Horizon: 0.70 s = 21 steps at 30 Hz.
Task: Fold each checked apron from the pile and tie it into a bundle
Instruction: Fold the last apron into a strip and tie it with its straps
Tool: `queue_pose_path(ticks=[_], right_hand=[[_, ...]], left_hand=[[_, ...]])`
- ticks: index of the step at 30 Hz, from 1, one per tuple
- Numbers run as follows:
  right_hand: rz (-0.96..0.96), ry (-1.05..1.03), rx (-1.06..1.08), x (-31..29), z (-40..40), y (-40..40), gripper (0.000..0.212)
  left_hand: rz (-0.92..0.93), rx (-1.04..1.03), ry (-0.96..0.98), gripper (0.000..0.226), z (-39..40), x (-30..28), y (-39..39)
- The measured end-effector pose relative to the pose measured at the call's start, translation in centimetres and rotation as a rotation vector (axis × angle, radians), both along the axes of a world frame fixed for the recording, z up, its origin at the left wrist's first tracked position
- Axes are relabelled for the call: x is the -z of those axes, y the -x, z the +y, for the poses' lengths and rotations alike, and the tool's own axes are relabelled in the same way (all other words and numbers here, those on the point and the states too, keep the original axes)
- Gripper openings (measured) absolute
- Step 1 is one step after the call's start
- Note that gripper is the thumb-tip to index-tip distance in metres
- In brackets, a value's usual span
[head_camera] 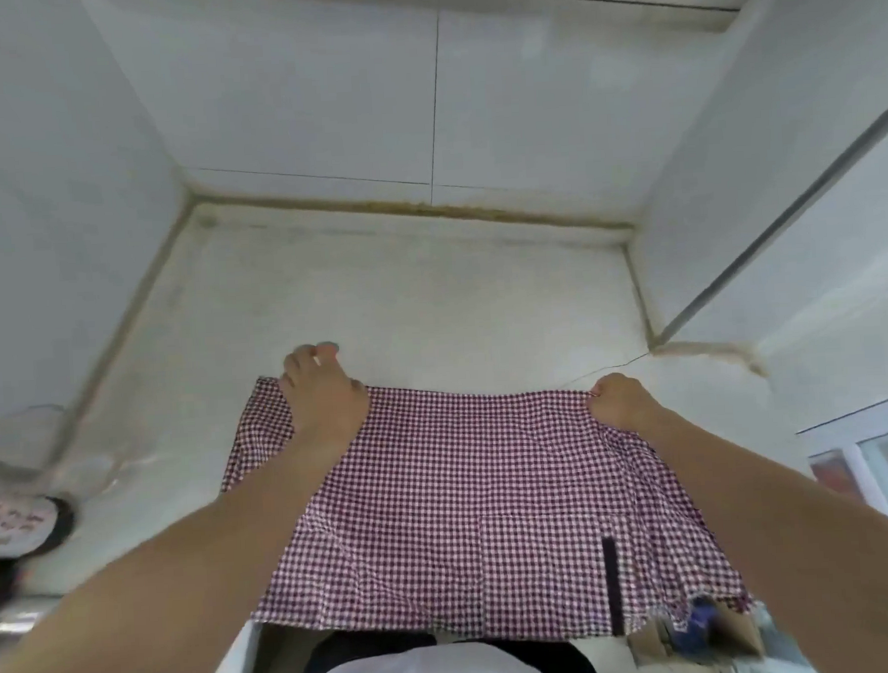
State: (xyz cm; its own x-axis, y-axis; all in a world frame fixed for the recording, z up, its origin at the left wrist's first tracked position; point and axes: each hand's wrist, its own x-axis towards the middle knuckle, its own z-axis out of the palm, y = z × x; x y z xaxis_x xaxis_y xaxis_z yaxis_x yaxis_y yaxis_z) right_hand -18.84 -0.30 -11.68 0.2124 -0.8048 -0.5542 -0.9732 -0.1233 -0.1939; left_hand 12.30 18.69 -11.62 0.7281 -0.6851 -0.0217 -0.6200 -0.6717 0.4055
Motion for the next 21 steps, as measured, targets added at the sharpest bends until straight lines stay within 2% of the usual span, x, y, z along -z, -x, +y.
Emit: queue_pose_path(ticks=[3, 7, 9, 12, 16, 21], right_hand=[[0.01, -0.003, 0.054, 1.7, -0.6, -0.2, 0.024], [0.017, -0.015, 0.017, 3.6, -1.4, 0.4, 0.025], [0.003, -0.017, -0.033, 4.1, -1.5, 1.1, 0.027], [-0.005, -0.062, -0.162, 3.9, -2.3, 2.2, 0.023], [0.167, -0.288, -0.349, 1.6, -3.8, 3.9, 0.029], [0.268, -0.286, -0.399, 0.8, -4.5, 6.4, 0.021]], left_hand=[[0.083, 0.189, -0.142, 0.057, -1.0, 1.6, 7.6], [0.361, 0.271, -0.577, 0.103, -1.9, 3.8, 14.4], [0.348, 0.289, -0.695, 0.118, -2.1, 4.7, 15.4], [0.274, 0.285, -0.79, 0.126, -2.5, 5.2, 15.5], [0.3, 0.278, -0.871, 0.129, -3.7, 4.8, 15.1], [0.241, 0.23, -1.035, 0.133, -6.2, 3.6, 16.2]])
